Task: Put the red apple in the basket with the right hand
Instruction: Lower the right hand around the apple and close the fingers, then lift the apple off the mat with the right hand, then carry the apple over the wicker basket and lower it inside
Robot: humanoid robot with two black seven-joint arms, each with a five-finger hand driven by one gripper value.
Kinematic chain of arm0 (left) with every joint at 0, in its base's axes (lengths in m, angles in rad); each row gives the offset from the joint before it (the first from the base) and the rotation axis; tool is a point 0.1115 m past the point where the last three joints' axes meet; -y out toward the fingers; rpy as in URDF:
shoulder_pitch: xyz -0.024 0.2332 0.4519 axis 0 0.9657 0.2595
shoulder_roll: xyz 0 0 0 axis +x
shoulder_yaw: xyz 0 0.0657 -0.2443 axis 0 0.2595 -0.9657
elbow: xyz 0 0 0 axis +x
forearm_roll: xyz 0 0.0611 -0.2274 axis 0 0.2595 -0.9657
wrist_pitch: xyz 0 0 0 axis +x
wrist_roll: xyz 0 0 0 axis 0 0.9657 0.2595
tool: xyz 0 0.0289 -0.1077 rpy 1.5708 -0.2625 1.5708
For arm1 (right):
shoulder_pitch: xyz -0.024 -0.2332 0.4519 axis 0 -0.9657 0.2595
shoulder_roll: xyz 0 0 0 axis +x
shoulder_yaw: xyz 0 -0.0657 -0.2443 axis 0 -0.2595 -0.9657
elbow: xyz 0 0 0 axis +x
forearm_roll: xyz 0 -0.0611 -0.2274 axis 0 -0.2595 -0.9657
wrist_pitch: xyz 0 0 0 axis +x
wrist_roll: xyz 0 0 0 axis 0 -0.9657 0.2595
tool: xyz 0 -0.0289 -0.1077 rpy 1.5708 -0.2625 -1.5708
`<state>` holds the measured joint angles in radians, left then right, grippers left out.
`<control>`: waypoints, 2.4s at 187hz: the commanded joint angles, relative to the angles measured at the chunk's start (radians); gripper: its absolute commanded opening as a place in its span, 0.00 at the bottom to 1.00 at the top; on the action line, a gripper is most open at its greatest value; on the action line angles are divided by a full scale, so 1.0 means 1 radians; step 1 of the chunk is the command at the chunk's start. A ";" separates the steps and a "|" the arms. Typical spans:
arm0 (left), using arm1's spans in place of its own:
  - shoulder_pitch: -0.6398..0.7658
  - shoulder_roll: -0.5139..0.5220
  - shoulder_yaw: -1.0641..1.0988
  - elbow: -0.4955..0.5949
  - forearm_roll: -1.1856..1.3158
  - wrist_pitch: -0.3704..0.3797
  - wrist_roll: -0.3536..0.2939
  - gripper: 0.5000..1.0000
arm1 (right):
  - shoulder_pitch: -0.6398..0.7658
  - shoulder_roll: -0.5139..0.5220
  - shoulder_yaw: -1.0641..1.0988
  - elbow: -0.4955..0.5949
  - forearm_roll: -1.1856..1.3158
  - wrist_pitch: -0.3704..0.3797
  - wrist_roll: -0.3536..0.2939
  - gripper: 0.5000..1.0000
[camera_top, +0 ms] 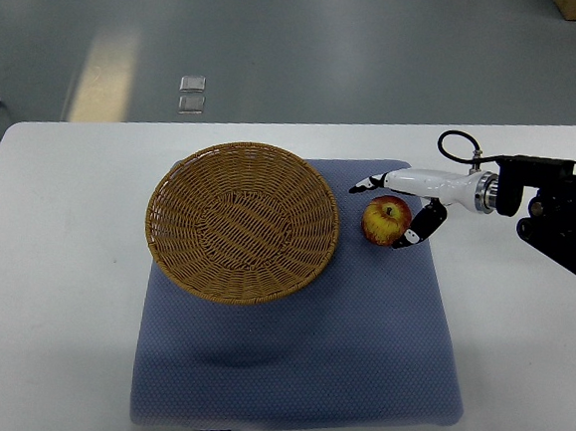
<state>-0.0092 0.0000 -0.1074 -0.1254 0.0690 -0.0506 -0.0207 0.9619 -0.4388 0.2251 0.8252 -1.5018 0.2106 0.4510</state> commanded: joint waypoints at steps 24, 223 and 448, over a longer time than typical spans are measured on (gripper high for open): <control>0.000 0.000 0.000 0.001 0.000 0.000 -0.001 1.00 | 0.003 0.000 -0.009 -0.011 -0.002 0.012 -0.002 0.68; 0.000 0.000 0.000 0.000 0.000 0.000 0.001 1.00 | 0.184 -0.014 0.008 -0.026 0.021 0.044 0.001 0.45; 0.000 0.000 0.000 0.000 0.000 0.000 0.001 1.00 | 0.143 0.341 0.003 -0.060 0.032 0.015 -0.025 0.48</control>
<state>-0.0092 0.0000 -0.1074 -0.1254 0.0690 -0.0506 -0.0206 1.1229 -0.1162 0.2292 0.7673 -1.4656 0.2311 0.4269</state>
